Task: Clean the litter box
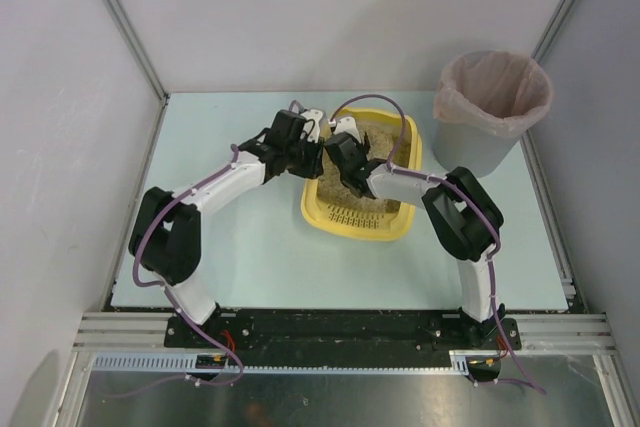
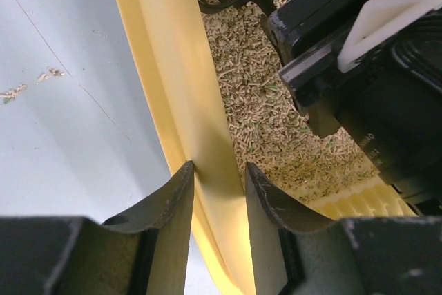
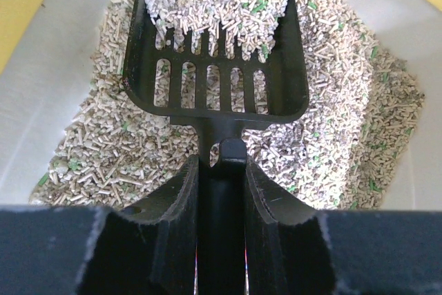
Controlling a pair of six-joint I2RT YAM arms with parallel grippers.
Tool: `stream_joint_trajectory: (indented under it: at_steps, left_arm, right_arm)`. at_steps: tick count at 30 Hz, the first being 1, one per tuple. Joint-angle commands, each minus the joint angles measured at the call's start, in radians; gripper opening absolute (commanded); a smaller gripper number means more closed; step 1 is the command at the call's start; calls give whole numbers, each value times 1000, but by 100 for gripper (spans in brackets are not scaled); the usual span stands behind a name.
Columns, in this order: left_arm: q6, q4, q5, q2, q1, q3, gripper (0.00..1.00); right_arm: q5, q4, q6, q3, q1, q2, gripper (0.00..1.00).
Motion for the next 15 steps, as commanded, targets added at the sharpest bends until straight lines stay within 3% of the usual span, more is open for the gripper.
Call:
stream_joint_trajectory:
  at_steps: [1,15]
  left_arm:
    - [-17,10,83,-8,-4,62,39]
    - [-6,7,78,-13,10,71,55]
  right_arm:
    - [83,211,-22,2,-22,10,0]
    - [108,291,-2,-50,-23,-50,0]
